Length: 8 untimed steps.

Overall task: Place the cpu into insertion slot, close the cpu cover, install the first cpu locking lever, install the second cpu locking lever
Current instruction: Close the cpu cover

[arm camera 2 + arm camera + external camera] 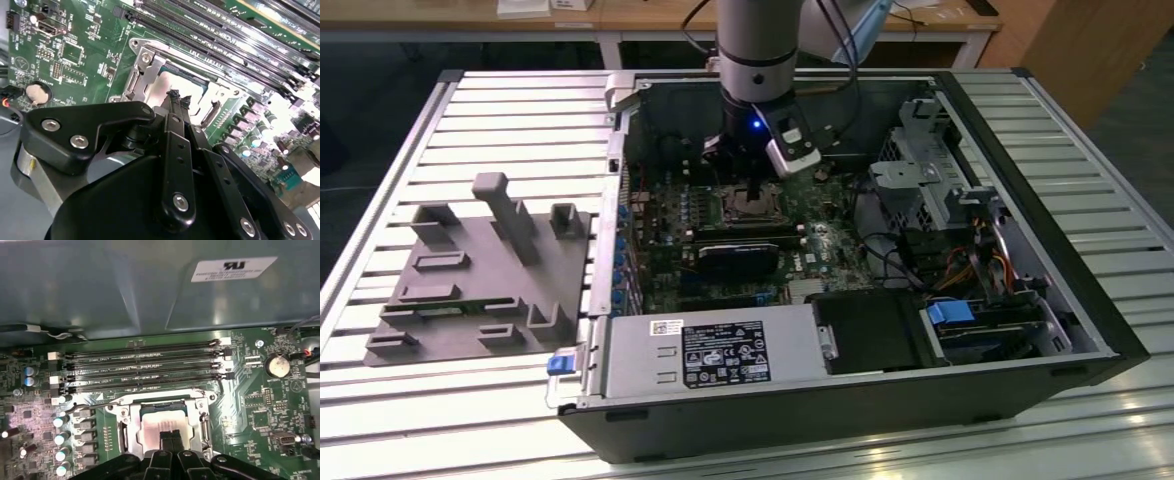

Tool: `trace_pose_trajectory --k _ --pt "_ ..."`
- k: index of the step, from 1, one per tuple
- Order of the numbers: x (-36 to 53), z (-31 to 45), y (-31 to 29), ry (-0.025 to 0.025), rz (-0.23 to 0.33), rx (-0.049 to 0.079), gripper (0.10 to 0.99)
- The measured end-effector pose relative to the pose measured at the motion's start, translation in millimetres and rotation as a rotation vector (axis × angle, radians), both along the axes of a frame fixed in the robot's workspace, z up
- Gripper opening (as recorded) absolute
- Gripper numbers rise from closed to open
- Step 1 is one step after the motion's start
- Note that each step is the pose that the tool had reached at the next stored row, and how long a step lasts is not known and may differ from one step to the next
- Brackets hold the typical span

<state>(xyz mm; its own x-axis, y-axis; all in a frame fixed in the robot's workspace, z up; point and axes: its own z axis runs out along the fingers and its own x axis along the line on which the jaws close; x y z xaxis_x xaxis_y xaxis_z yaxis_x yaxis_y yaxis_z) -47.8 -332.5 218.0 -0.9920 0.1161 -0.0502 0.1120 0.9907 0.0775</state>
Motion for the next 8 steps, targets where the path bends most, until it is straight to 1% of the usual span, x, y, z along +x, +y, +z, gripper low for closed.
trace_pose_trajectory --k 8 --pt "0.0 19.8 0.0 0.0001 0.0 -0.002 0.106"
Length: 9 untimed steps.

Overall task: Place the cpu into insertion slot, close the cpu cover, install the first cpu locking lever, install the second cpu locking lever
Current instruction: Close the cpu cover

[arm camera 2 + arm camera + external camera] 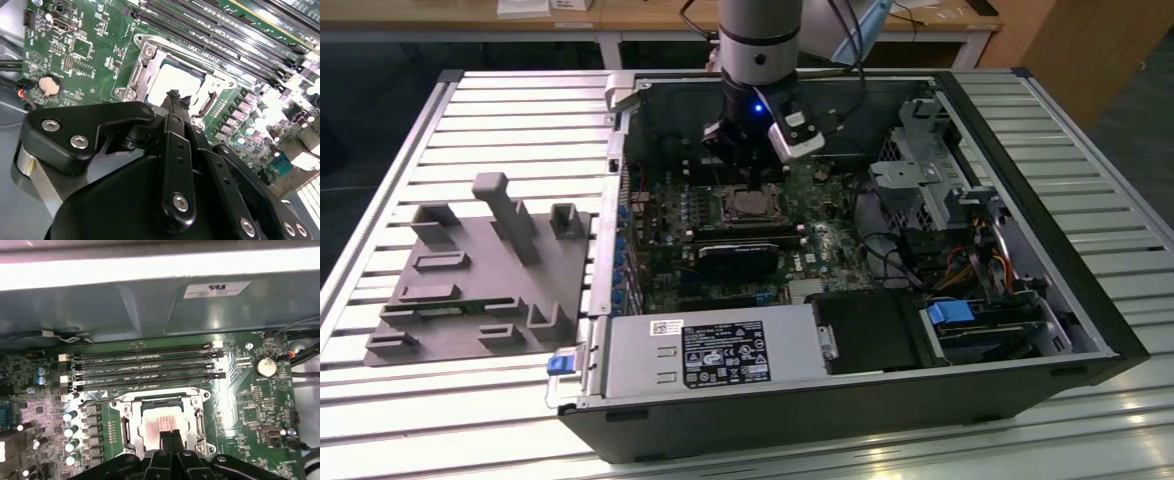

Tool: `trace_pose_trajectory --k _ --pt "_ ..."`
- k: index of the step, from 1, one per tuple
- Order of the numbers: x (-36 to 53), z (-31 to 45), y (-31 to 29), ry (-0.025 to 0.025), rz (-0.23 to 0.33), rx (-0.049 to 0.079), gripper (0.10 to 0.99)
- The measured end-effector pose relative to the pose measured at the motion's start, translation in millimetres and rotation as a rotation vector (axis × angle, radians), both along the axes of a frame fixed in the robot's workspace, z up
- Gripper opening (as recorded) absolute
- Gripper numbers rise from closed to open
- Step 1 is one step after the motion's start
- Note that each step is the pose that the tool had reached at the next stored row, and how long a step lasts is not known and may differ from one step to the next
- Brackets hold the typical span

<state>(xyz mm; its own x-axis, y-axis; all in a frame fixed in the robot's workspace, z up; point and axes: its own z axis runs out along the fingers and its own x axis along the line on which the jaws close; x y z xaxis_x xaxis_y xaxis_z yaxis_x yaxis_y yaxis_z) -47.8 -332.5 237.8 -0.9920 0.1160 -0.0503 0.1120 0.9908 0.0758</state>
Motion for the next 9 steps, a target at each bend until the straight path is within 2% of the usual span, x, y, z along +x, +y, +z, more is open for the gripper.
trace_pose_trajectory --k 2,9 --pt "0.0 2.1 0.0 0.0 0.0 -0.001 0.106" --pt "0.0 2.1 0.0 -0.0001 0.0 -0.002 0.106"
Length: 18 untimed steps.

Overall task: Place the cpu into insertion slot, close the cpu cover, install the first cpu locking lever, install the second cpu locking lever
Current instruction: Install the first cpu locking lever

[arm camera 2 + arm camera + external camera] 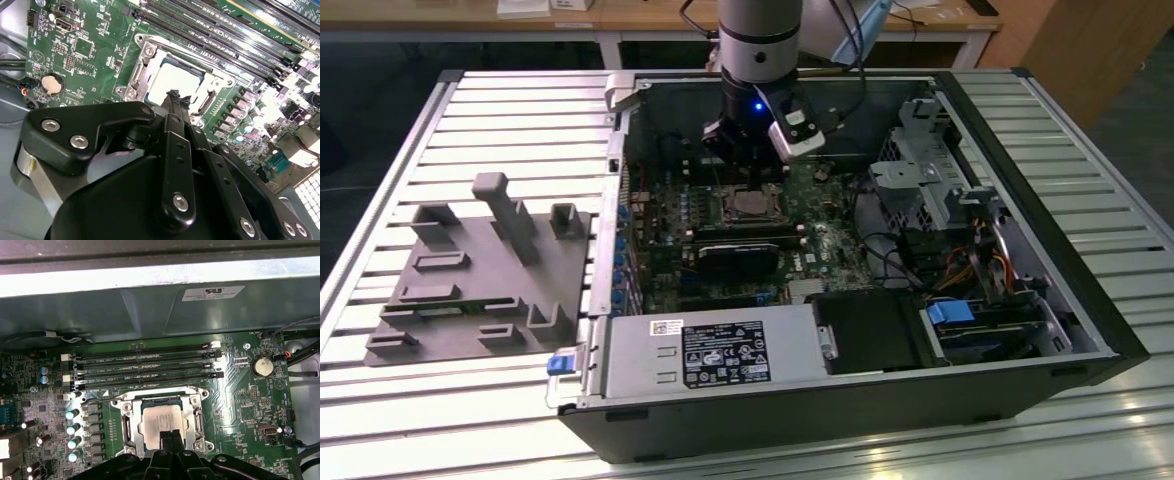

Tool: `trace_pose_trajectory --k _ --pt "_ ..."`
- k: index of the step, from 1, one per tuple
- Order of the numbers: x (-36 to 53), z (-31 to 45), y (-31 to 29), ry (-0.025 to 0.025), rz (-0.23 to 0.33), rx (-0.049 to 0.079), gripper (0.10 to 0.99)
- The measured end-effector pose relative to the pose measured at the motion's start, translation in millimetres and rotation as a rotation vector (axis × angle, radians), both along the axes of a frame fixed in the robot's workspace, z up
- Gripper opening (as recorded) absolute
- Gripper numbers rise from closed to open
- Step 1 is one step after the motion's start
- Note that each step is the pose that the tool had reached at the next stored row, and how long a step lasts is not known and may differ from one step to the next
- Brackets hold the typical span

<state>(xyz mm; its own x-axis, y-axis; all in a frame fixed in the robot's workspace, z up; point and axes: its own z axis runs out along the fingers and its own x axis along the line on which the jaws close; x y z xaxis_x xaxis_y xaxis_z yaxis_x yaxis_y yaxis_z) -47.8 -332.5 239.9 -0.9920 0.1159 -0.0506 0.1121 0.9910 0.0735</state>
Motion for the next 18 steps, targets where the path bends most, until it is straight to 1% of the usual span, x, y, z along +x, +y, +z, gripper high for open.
trace_pose_trajectory --k 9,11,14,18 --pt "0.0 0.0 0.0 0.0 0.0 -0.001 0.106" --pt "-1.2 0.0 0.1 0.0 0.0 -0.001 0.106" --pt "-5.6 0.0 0.0 0.0 0.0 -0.001 0.106" --pt "-14.9 0.0 0.0 -0.0001 0.0 -0.001 0.106"
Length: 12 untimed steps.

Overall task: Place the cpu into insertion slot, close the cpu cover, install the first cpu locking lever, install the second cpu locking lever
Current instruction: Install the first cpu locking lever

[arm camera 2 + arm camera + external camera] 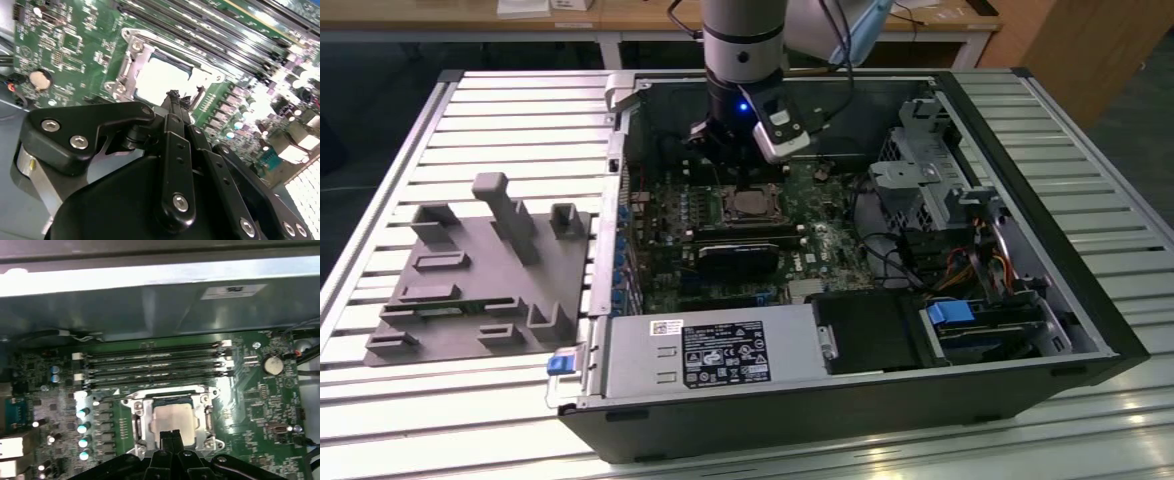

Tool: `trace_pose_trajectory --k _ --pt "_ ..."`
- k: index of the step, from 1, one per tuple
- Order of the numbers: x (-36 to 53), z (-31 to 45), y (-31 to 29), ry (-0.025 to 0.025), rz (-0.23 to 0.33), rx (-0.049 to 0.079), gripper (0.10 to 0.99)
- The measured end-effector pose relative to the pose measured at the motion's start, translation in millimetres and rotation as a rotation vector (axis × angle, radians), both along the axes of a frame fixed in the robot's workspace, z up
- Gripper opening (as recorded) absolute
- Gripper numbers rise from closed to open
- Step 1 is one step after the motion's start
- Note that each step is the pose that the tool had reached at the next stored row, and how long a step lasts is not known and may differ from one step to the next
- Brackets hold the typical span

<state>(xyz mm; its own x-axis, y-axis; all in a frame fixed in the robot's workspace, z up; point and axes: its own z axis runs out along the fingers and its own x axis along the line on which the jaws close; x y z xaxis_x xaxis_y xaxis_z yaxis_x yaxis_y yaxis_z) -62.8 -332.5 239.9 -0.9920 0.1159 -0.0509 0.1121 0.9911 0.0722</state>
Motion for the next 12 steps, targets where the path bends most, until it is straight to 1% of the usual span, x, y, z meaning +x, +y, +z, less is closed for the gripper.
trace_pose_trajectory --k 8,9,12 --pt "-20.0 0.0 0.0 -0.0011 0.0 0.0 0.106" --pt "-25.0 0.0 0.0 -0.0016 0.0 0.0 0.106" --pt "-31.5 0.0 0.0 -0.0026 0.0 0.0 0.106"
